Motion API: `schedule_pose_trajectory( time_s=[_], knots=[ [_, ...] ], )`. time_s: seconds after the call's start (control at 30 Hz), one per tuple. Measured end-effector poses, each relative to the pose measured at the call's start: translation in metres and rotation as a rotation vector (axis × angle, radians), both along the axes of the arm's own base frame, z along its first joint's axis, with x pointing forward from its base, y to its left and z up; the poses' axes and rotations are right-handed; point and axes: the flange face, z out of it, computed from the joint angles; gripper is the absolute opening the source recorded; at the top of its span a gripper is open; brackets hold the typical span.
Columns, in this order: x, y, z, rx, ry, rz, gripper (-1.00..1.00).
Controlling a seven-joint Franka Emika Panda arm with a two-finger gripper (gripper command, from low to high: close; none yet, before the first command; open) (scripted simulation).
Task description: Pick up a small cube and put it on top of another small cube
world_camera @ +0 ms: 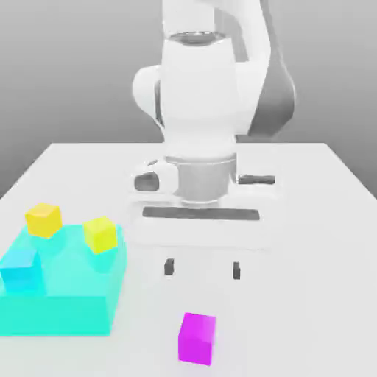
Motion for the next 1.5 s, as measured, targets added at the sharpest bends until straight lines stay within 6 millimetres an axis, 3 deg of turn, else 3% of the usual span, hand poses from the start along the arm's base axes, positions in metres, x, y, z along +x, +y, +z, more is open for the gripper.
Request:
schedule_pose_trajectory(
  time_s=[0.1, 0.23, 0.27, 0.5, 0.67, 0.73, 0.8, 0.9, 0.97, 1.1, 1.23, 1.3, 1.47, 1.5],
  knots=[
    [-0.015, -0.001, -0.051, -0.014, 0.072, -0.018, 0.0],
    [-0.018, -0.001, -0.1, -0.017, 0.085, -0.021, 0.0],
    [-0.018, -0.001, -0.112, -0.016, 0.086, -0.022, -1.0],
    [-0.019, -0.001, -0.115, -0.017, 0.086, -0.022, -1.0],
    [-0.018, -0.001, -0.065, -0.017, 0.086, -0.022, -1.0],
    [-0.02, -0.027, -0.043, -0.024, 0.083, -0.037, -1.0],
    [-0.029, -0.082, -0.02, -0.032, 0.081, -0.095, -1.0],
    [-0.052, -0.144, 0.01, -0.041, 0.081, -0.142, -1.0],
    [-0.071, -0.175, 0.029, -0.045, 0.082, -0.154, -1.0],
    [-0.123, -0.238, 0.061, -0.039, 0.086, -0.205, -1.0],
    [-0.191, -0.29, 0.084, -0.019, 0.088, -0.266, -1.0],
    [-0.223, -0.307, 0.088, -0.005, 0.087, -0.291, -1.0],
    [-0.235, -0.313, 0.041, 0.001, 0.086, -0.301, -1.0],
    [-0.236, -0.313, 0.032, 0.0, 0.087, -0.302, 1.0]
  ],
)
